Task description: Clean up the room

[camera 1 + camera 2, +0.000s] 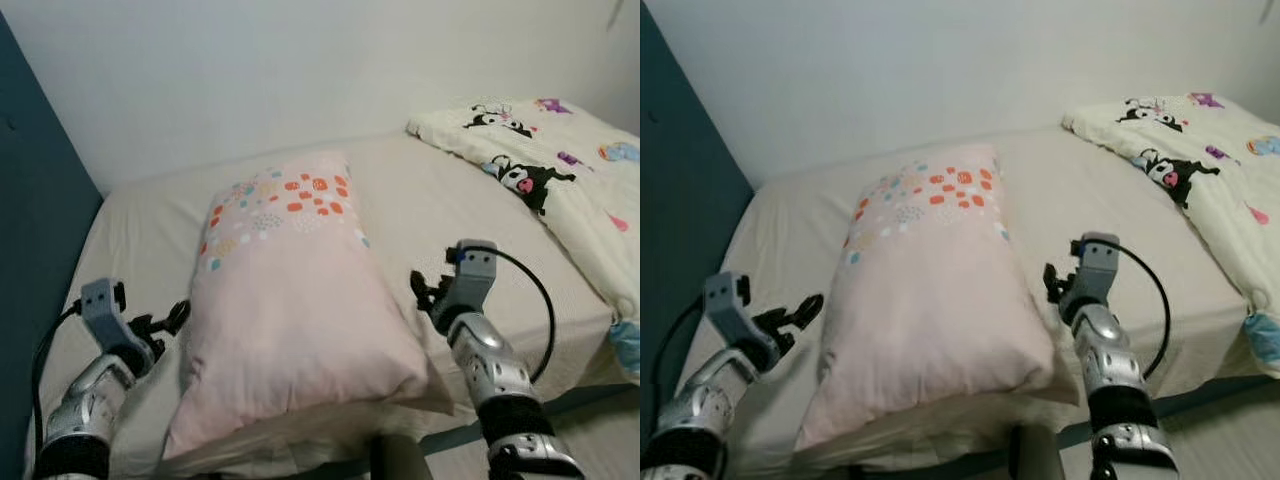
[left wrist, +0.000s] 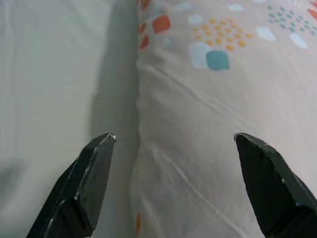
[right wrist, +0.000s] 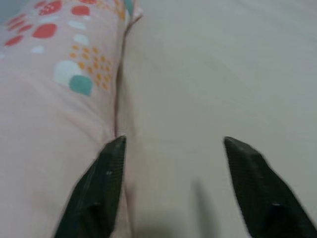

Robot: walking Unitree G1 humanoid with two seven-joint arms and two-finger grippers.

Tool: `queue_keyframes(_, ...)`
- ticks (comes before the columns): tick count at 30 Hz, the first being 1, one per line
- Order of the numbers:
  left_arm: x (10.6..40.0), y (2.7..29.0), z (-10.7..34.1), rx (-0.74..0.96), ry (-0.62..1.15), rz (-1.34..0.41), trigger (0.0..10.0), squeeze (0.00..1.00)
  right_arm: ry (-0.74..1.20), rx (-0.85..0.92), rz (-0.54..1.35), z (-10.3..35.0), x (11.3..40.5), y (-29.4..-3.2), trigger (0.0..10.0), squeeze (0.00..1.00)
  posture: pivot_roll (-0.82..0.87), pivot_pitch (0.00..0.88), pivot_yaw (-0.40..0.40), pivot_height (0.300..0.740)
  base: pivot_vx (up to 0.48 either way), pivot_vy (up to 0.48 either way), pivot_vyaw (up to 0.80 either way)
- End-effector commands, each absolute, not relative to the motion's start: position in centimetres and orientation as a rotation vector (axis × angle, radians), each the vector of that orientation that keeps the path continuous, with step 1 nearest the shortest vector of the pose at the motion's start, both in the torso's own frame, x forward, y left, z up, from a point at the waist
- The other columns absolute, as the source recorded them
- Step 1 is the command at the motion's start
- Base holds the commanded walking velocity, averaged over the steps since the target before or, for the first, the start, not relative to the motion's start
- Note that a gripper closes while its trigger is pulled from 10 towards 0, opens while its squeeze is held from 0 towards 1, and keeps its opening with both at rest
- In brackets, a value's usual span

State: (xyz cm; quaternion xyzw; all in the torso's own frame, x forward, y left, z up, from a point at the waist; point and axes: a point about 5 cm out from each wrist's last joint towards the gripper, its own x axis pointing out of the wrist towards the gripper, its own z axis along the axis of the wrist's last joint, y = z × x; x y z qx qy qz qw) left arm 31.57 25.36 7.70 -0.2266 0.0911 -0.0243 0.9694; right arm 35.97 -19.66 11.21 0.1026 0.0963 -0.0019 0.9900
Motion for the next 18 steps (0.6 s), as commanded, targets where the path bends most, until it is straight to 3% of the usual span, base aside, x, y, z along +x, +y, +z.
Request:
queue_keyframes(1, 31.5, 24.2, 6.0, -0.547, 0.243, -0.038, 10.0, 1.00, 0.232, 0.284, 0.016, 10.4, 36.2, -19.0, 10.0, 1.00, -0.13, 0.136, 0.035, 0.561, 0.000, 0.000, 0.00)
queue_keyframes(10, 31.5, 20.7, 3.7, -0.636, 0.355, -0.093, 10.0, 1.00, 0.281, 0.520, 0.069, 9.9, 36.9, -17.4, 10.0, 1.00, -0.11, 0.202, 0.040, 0.561, 0.000, 0.000, 0.00)
queue_keyframes(18, 32.1, 20.0, 3.9, -0.769, 0.323, -0.075, 10.0, 1.00, 0.294, 0.573, 0.182, 9.9, 37.3, -15.2, 10.0, 1.00, -0.11, 0.223, 0.047, 0.561, 0.000, 0.000, 0.00)
